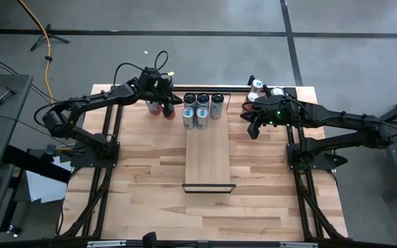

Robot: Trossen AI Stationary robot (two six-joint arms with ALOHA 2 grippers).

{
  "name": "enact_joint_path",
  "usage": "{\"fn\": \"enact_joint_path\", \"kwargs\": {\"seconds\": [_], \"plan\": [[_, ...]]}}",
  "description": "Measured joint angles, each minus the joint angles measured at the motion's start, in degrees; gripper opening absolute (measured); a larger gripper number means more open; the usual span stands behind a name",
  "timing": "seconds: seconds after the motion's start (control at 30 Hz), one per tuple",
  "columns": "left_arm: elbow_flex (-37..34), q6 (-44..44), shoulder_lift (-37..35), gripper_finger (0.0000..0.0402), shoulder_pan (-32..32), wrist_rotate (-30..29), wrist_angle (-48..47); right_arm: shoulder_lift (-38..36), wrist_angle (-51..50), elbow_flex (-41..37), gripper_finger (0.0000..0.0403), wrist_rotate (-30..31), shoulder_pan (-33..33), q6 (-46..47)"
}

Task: Place canned beverage on shelf
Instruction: Adjust the soda cans on the shelf

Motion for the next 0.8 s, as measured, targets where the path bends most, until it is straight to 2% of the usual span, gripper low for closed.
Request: {"fn": "enact_joint_path", "kwargs": {"seconds": [0.27, 0.47, 0.67, 0.8], "plan": [[0.0, -1.1, 1.7, 0.0000, -0.9, -0.1, 3.5, 0.0, 0.0, 0.0, 0.0000, 0.1, 0.0, -0.1], [0.0, -3.1, 1.2, 0.0000, -0.1, -1.5, 2.4, 0.0, 0.0, 0.0, 0.0000, 0.1, 0.0, -0.1], [0.0, -2.7, -4.1, 0.0000, 1.3, -1.9, -5.4, 0.0, 0.0, 0.0, 0.0000, 0.1, 0.0, -0.9], [-0.1, -3.2, -5.2, 0.0000, -0.4, -0.4, -9.4, 0.3, 0.1, 0.0, 0.0000, -0.6, 0.0, -1.0]]}}
